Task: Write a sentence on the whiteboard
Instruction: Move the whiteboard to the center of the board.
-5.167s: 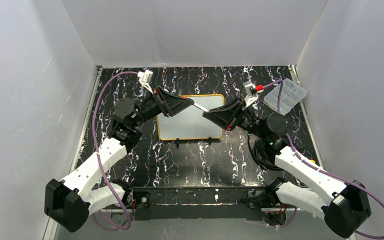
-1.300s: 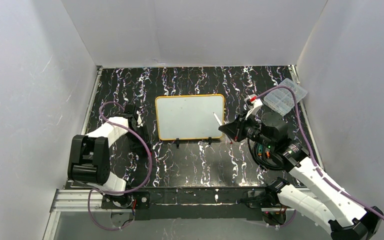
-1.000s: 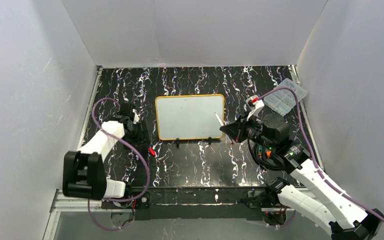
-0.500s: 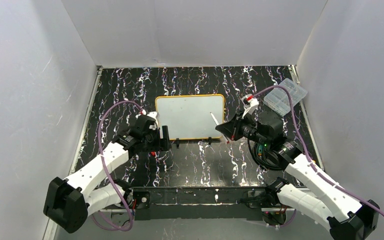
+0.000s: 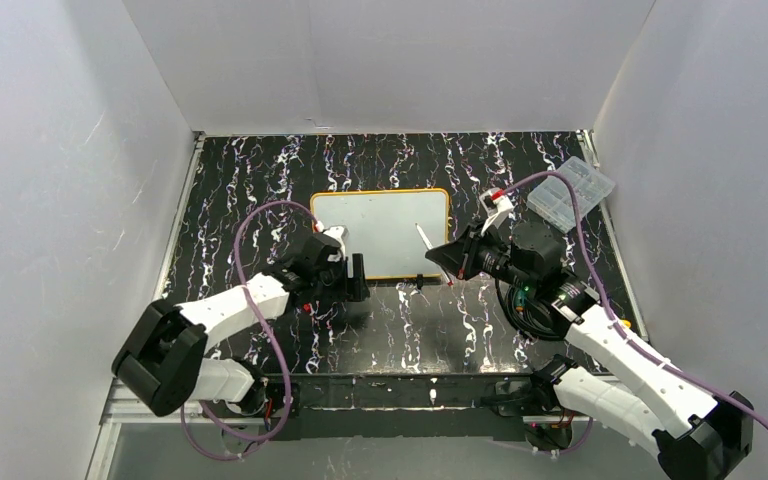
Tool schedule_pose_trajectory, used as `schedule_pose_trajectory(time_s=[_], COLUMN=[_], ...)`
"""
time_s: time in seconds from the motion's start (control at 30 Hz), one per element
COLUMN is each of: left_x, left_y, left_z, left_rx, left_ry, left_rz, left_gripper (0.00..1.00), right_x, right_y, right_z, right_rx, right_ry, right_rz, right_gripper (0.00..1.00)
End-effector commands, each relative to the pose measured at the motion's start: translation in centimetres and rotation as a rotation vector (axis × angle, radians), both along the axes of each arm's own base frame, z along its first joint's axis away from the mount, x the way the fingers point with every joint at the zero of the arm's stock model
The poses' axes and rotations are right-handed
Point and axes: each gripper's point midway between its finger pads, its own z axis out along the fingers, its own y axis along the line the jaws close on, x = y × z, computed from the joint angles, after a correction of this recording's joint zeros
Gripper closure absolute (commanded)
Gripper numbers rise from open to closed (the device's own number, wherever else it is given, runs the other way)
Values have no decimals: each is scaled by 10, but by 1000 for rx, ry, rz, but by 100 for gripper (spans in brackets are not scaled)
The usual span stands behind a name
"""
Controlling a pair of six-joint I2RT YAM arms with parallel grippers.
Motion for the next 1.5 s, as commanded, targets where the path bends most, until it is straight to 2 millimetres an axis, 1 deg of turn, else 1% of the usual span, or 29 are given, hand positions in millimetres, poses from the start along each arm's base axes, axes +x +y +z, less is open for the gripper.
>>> schedule_pose_trajectory(time_s=[0.0,0.07,0.27,0.47,0.53,0.7,0.77,0.9,0.97,1.03,1.13,1.2,1.27,1.33,1.4,1.47], left_x=[14,18,14,19,20,12,9,-1,-14,-28,-41,-43,-39,-27,-6,14], left_y=[-14,-20,-33,-50,-58,-79,-80,-70,-61,-48,-29,-17,-6,5,24,38], left_z=[3,1,-12,-12,-9,-4,-3,10,26,38,64,81,99,119,136,150], left_rx=[-7,-13,9,31,28,13,5,-12,-35,-25,0,23,22,-16,-62,-87], left_ry=[-62,-70,-51,-68,-74,-78,-72,-69,-67,-53,-54,-64,-86,-112,-144,-190], left_rz=[-17,-25,-67,-126,-142,-187,-182,-165,-170,-180,-214,-256,-287,-291,-246,-215], left_gripper=[28,28,29,30,30,30,29,28,26,24,21,21,21,21,21,21], right_x=[3,3,3,3,3,3,3,5,8,9,14,16,19,22,25,29], right_y=[6,6,8,10,11,10,10,8,6,6,7,10,15,21,29,38], right_z=[17,17,14,12,12,10,9,8,10,10,7,5,2,2,4,-1], right_rx=[51,53,53,52,51,45,43,33,20,4,-24,-47,-73,-95,-118,-155], right_ry=[-49,-50,-48,-42,-41,-35,-34,-32,-43,-57,-59,-54,-57,-67,-84,-88], right_rz=[12,11,17,31,33,33,31,12,0,-2,-11,-10,-20,-32,-44,-70], right_gripper=[99,99,99,99,99,99,99,99,99,99,99,99,99,99,99,99])
